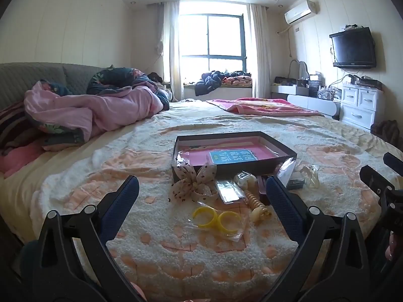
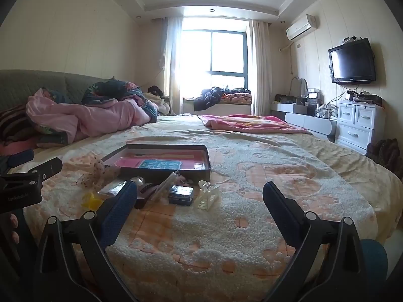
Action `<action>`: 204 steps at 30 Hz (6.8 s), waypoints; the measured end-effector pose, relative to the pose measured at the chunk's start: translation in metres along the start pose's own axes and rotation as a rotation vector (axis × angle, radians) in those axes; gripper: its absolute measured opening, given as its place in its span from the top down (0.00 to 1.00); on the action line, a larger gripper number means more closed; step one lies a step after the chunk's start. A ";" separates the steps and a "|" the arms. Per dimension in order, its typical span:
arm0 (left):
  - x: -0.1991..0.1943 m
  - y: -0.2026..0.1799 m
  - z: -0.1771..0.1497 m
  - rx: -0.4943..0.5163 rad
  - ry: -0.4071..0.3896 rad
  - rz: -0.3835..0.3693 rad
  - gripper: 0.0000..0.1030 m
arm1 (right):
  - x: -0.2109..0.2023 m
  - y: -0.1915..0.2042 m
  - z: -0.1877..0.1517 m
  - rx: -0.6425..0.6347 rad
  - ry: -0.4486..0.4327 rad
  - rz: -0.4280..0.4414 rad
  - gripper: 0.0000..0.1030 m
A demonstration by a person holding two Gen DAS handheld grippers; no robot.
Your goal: Organize jewelry
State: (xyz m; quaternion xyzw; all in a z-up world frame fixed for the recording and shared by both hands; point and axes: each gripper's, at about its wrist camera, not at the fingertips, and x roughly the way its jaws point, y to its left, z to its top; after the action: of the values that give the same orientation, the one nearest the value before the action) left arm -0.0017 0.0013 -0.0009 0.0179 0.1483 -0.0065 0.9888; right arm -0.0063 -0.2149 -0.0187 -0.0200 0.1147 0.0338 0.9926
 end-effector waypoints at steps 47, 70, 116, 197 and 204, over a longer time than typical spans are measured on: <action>0.008 -0.002 -0.004 0.003 0.015 0.005 0.10 | 0.001 -0.003 0.000 0.005 0.007 0.005 0.06; 0.020 0.021 0.001 -0.040 0.058 0.052 0.10 | 0.015 0.011 0.000 -0.050 0.066 0.097 0.06; 0.143 0.068 0.003 -0.170 0.364 -0.006 0.10 | 0.170 0.030 0.018 0.015 0.388 0.142 0.18; 0.262 0.023 0.043 -0.087 0.424 -0.187 0.94 | 0.304 0.004 0.061 0.088 0.478 0.270 0.85; 0.262 0.025 0.038 -0.083 0.431 -0.178 0.93 | 0.304 -0.004 0.049 0.086 0.492 0.211 0.83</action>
State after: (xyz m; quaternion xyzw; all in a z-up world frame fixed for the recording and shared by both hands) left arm 0.2602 0.0229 -0.0411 -0.0348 0.3572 -0.0838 0.9296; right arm 0.3005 -0.1972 -0.0404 0.0265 0.3554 0.1264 0.9257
